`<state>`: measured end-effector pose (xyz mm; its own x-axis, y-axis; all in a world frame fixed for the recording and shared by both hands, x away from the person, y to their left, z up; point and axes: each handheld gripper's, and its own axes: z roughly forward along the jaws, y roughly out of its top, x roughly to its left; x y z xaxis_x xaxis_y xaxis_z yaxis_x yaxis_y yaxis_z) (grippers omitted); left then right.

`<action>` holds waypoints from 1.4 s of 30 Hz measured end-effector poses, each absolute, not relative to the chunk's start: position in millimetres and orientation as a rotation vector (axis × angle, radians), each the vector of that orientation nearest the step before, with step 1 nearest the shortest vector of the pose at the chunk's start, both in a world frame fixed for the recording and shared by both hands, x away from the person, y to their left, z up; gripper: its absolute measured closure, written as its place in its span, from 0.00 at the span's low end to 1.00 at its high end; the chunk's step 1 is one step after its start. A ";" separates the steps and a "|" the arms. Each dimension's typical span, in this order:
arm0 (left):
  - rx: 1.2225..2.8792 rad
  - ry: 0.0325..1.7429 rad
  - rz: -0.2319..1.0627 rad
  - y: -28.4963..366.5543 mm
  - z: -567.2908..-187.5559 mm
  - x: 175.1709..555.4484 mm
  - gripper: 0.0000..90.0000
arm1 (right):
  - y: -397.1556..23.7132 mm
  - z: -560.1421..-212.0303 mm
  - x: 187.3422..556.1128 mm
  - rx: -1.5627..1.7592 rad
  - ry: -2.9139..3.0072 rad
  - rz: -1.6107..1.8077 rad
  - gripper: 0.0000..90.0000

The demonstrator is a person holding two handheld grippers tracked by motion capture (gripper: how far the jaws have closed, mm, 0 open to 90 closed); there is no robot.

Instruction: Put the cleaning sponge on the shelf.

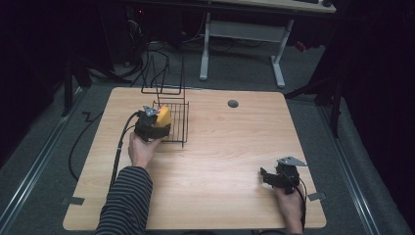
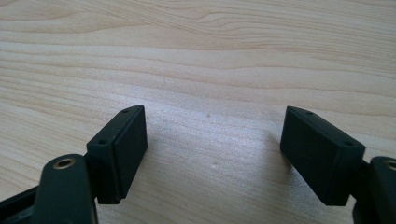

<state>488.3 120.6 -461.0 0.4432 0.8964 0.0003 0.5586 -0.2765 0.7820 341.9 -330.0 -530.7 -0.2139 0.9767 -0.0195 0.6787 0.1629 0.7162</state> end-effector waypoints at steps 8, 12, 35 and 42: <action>1.983 1.207 0.571 120.9 -455.3 480.4 0.20 | -330.0 -530.7 341.9 1.564 1.960 0.810 0.26; 1.980 1.205 0.563 124.1 -454.2 476.6 0.17 | -330.0 -530.7 341.9 1.564 1.960 0.810 0.26; 1.959 1.197 0.537 140.7 -452.3 452.5 0.15 | -330.0 -530.7 341.9 1.564 1.960 0.810 0.26; 1.953 1.186 0.538 145.2 -449.8 444.4 0.16 | -329.9 -530.7 341.9 1.564 1.960 0.810 0.26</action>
